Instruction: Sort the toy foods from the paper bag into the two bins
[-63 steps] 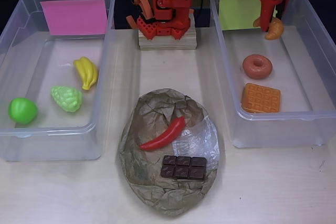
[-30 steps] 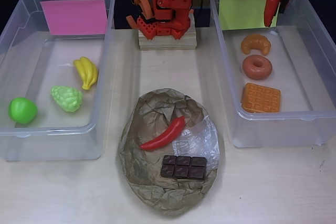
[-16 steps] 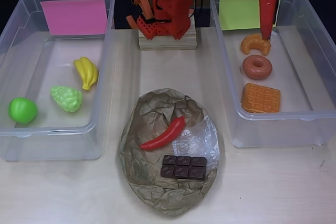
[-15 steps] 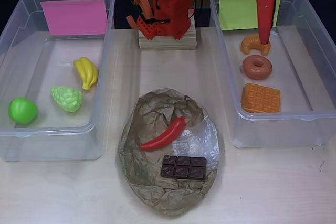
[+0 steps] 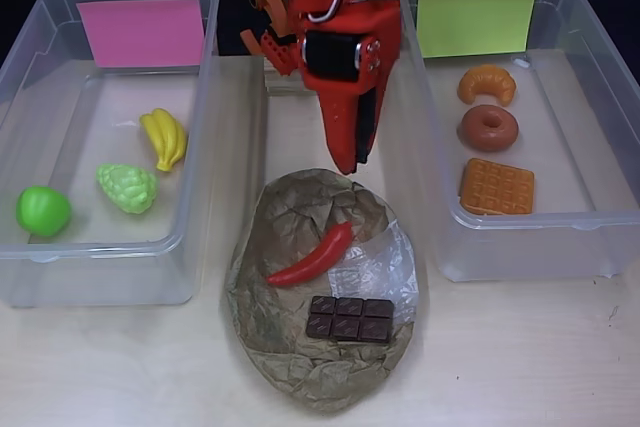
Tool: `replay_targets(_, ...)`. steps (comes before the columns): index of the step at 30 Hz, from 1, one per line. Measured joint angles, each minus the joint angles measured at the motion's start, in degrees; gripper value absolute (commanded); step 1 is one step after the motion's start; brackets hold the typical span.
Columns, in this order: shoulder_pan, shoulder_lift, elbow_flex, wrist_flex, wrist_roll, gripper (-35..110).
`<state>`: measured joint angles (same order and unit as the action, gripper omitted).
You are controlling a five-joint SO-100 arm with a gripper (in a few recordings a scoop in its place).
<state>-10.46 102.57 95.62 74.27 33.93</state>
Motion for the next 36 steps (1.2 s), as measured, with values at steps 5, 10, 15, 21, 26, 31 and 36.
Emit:
replay_targets(5,2.3,-0.2,5.9,-5.6,12.3,3)
replay_targets(10,2.6,-2.3,13.0,-17.8,24.0,3)
replay_targets(15,2.6,-6.5,19.2,-36.2,37.2,4)
replay_targets(21,2.8,-9.3,20.1,-25.0,71.0,6)
replay_targets(26,0.8,-11.9,21.4,-20.4,95.4,13)
replay_targets(31,1.1,-15.5,20.5,-23.0,97.2,15)
replay_targets(36,1.8,-19.2,18.3,-23.7,97.2,17)
